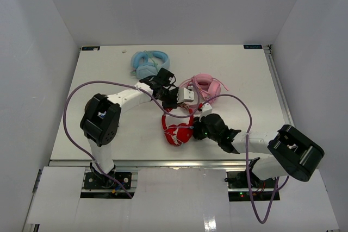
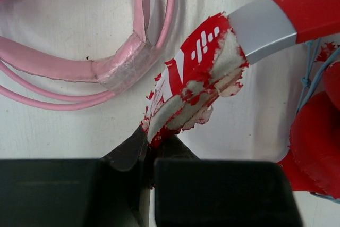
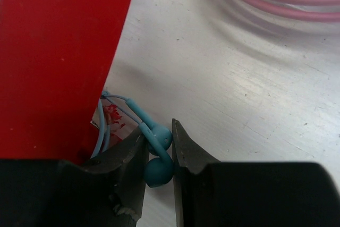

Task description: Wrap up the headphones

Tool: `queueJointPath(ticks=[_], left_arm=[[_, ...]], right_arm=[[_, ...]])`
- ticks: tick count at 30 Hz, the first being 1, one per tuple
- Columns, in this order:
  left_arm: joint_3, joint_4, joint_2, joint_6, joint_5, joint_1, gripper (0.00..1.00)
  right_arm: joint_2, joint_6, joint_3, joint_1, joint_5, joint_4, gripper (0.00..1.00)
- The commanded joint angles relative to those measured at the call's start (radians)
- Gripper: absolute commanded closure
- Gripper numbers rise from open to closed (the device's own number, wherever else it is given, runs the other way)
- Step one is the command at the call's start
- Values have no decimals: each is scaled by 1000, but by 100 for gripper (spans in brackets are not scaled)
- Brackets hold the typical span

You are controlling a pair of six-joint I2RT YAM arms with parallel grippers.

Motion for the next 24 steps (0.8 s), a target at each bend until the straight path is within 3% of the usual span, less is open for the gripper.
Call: queueJointPath(ticks=[1, 12, 17, 24], left_arm=[[33, -97, 5, 11, -118, -2, 100], [49, -121, 36, -6, -158, -21, 99], [70, -130, 59, -25, -183, -28, 81], [131, -163, 123, -56, -203, -28, 79]], right_arm=[[-37, 29, -15, -19, 104, 48, 66], [-61, 55, -31, -18, 163, 9, 60], [-112, 74, -45, -18, 220, -41, 56], [-211, 90, -69, -19, 272, -82, 50]])
